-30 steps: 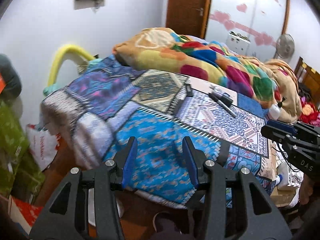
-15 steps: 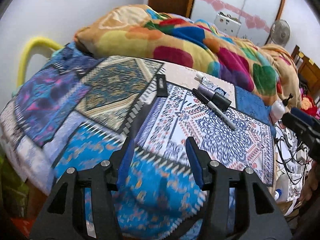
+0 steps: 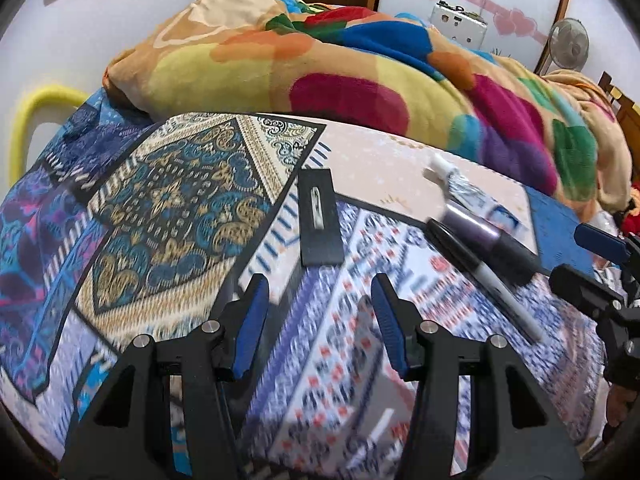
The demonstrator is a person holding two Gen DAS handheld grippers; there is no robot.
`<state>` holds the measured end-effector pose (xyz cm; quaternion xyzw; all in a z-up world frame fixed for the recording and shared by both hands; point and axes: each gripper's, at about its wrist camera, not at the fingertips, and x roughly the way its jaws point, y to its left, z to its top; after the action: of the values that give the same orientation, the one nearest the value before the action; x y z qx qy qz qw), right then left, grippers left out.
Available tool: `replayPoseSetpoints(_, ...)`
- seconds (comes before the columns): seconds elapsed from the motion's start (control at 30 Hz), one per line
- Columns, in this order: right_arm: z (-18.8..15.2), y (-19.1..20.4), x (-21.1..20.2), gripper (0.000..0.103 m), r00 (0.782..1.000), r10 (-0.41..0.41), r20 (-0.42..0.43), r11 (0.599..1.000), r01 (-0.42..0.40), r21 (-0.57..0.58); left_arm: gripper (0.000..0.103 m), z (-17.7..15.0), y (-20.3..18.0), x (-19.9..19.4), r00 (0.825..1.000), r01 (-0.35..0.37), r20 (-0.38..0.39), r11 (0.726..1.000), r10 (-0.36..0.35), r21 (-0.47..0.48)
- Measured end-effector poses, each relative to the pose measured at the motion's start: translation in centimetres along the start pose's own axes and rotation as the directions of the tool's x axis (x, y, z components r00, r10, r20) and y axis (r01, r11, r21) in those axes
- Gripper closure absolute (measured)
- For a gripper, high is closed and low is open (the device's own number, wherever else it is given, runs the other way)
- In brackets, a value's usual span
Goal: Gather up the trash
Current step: 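Grasp the purple spray bottle with the right tool while the left tool grasps the black clip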
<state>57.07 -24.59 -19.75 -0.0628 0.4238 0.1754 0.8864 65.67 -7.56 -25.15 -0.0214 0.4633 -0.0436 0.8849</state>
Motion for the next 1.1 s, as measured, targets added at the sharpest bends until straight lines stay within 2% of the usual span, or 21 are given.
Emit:
replayPoseSetpoints(0.03, 0.0, 0.0, 0.3, 0.031, 1.000, 0.010, -0.004, 1.000, -0.010, 0.003, 0.051, 0.2, -0.1, 0.4, 1.000, -0.004, 0.006, 1.000, 0.004, 0.010)
replayPoseSetpoints(0.1, 0.3, -0.2, 1.1, 0.042, 0.999, 0.042, -0.018, 0.999, -0.042, 0.008, 0.051, 0.6, -0.4, 1.2, 1.000, -0.019, 0.014, 0.999, 0.018, 0.031)
replayPoseSetpoints(0.23, 0.4, 0.1, 2.2, 0.049, 0.994, 0.105, -0.018, 0.994, -0.105, -0.010, 0.051, 1.4, -0.6, 1.9, 0.999, -0.021, 0.036, 0.999, 0.019, 0.050)
replayPoseSetpoints(0.27, 0.3, 0.3, 2.3, 0.056, 0.993, 0.114, -0.010, 0.993, -0.114, -0.021, 0.051, 1.5, -0.6, 2.0, 0.999, -0.020, 0.039, 0.998, 0.018, 0.054)
replayPoseSetpoints(0.4, 0.5, 0.9, 3.4, 0.073, 0.994, 0.098, -0.042, 0.993, -0.100, -0.054, 0.051, 1.9, -0.8, 2.4, 0.998, -0.017, 0.054, 0.998, 0.014, 0.063)
replayPoseSetpoints(0.47, 0.4, 1.0, 3.6, 0.076, 0.995, 0.090, -0.044, 0.994, -0.092, -0.059, 0.063, 2.0, -0.8, 2.3, 0.998, -0.015, 0.062, 0.998, 0.011, 0.069)
replayPoseSetpoints(0.5, 0.4, 1.0, 3.6, 0.077, 0.995, 0.094, -0.045, 0.994, -0.096, -0.057, 0.078, 2.0, -0.9, 2.3, 0.998, -0.014, 0.063, 0.997, 0.009, 0.073)
replayPoseSetpoints(0.67, 0.4, 0.7, 3.7, 0.078, 0.990, 0.123, -0.066, 0.992, -0.124, -0.015, 0.078, 1.5, -1.5, 2.0, 0.998, -0.017, 0.054, 0.996, 0.012, 0.089)
replayPoseSetpoints(0.87, -0.2, 0.9, 2.7, 0.079, 0.990, 0.102, -0.102, 0.995, -0.101, 0.015, 0.079, -0.2, -2.0, 0.1, 0.999, 0.013, 0.036, 0.995, -0.016, 0.095)
replayPoseSetpoints(1.1, -1.6, 1.1, 0.4, 0.079, 0.994, 0.057, -0.090, 0.998, -0.055, 0.018, 0.079, -2.7, -2.9, -3.4, 0.998, 0.051, 0.035, 0.994, -0.054, 0.098)
